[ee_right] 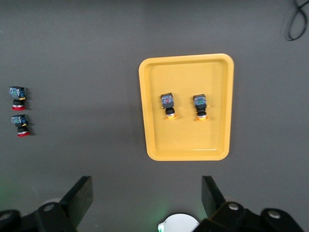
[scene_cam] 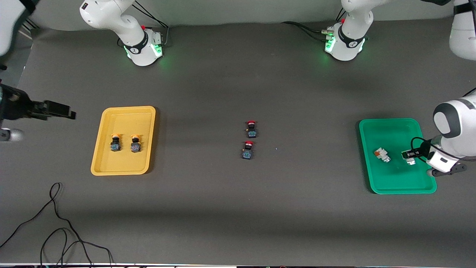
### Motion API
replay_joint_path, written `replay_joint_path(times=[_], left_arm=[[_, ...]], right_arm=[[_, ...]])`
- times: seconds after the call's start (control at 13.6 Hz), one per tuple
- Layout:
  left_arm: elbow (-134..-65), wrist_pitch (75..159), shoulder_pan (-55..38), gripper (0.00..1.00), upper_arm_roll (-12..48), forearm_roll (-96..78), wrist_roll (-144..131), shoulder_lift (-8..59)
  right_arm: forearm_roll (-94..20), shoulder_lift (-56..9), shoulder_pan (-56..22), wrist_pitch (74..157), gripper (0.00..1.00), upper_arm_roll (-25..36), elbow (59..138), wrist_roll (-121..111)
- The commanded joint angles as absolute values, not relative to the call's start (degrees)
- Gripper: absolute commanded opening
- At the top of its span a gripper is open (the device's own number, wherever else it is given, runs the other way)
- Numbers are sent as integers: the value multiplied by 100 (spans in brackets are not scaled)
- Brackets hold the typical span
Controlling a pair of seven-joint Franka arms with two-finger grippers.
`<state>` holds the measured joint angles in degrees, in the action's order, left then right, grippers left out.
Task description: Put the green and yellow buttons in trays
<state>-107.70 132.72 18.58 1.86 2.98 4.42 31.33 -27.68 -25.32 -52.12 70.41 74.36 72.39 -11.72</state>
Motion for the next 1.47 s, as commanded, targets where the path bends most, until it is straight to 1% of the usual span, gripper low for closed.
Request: replay_joint_path(times=[0.0,0.07,0.15,0.37,0.59,0.88,1.03,1.1,1.18,1.33,1.4], left_arm=[[-10793,13333,1934,81,229,536,642,3111],[-10793,13272,1925,100,229,554,659,3050],[-10776,13150,1925,100,237,554,659,2937],[-10556,12176,1855,100,307,510,650,2253],[-10486,11735,1820,100,562,343,589,1540],[-10135,10927,1819,100,1132,334,571,757],[-10090,10723,1819,100,1379,325,571,397],[-10090,10697,1819,100,1502,334,597,282],[-10090,10696,1819,100,1581,325,624,194],[-10099,10696,1706,100,1608,212,642,10],[-10090,10688,1479,100,1539,194,581,-52]], right_arm=[[-2567,-2628,-5168,6926,100,7514,7084,-1133],[-2558,-2628,-5168,6917,100,7523,7119,-1142],[-2558,-2628,-5168,6917,100,7523,7119,-1143],[-2558,-2637,-5185,6917,100,7454,7110,-1090],[-2549,-2637,-5300,6917,100,7453,7119,-1072],[-2540,-2637,-5291,6917,100,7453,7110,-1090],[-2540,-2619,-5186,6917,100,7374,7093,-1090],[-2540,-2610,-4959,6900,100,7209,7067,-1090],[-2488,-2532,-4670,6856,100,6842,6988,-1081],[-1954,-2252,-4116,6855,100,5841,6830,-837],[-1716,-2015,-3748,6855,100,5183,6838,-583]])
